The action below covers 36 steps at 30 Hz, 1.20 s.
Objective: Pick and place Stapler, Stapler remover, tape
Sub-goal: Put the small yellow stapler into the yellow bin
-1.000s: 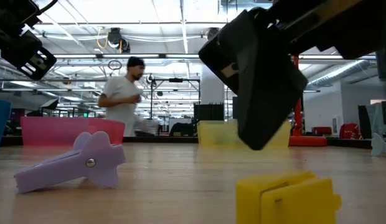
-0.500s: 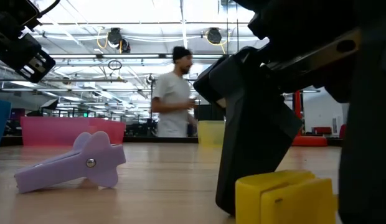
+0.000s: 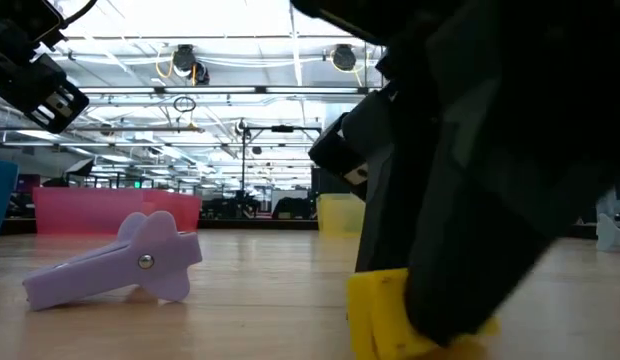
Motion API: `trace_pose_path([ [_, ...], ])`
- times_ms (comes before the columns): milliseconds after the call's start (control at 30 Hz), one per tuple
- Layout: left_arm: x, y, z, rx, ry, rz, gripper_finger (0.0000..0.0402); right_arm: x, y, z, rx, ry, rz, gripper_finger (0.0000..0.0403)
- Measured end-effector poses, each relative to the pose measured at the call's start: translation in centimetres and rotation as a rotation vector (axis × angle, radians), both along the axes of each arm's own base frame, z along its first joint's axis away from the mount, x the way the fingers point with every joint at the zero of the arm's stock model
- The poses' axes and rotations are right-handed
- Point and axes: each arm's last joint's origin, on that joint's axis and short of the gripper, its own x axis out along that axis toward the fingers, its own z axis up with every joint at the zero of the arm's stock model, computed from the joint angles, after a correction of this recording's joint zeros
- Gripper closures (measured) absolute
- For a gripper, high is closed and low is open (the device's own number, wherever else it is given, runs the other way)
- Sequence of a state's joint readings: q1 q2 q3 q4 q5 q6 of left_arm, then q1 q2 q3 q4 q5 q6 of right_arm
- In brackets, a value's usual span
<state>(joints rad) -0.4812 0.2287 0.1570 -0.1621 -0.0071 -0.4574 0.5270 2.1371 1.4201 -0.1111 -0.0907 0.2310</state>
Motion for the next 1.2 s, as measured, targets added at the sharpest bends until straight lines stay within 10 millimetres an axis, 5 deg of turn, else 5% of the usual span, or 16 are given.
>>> trace_pose_path([
  [133,0.0,0.0,0.0,-0.004,0.001,-0.001,0.0224,0.1,-2.5,1.8,-0.040,0.032,-0.056,0.0360],
  [333,0.0,0.0,0.1,0.001,-0.015,-0.001,0.0224,-0.5,-7.7,8.2,-0.137,-0.009,-0.227,0.0360],
  [533,0.1,0.0,0.5,0.013,-0.071,0.012,0.0224,-3.1,-14.5,15.0,-0.412,-0.132,-0.506,0.0359],
  [700,0.2,0.1,0.6,0.022,-0.080,0.035,0.0224,-4.7,-20.8,18.3,-0.574,-0.178,-0.708,0.0359],
  [900,0.2,0.2,0.6,0.020,-0.079,0.087,0.0224,-5.3,-29.4,18.3,-0.650,-0.092,-0.856,0.0358],
  [1033,0.3,0.3,0.7,0.007,-0.079,0.130,0.0224,-5.5,-34.7,16.0,-0.570,0.016,-0.862,0.0358],
  [1200,0.3,0.4,0.8,-0.018,-0.078,0.174,0.0224,-6.5,-38.9,12.5,-0.466,0.123,-0.856,0.0356],
])
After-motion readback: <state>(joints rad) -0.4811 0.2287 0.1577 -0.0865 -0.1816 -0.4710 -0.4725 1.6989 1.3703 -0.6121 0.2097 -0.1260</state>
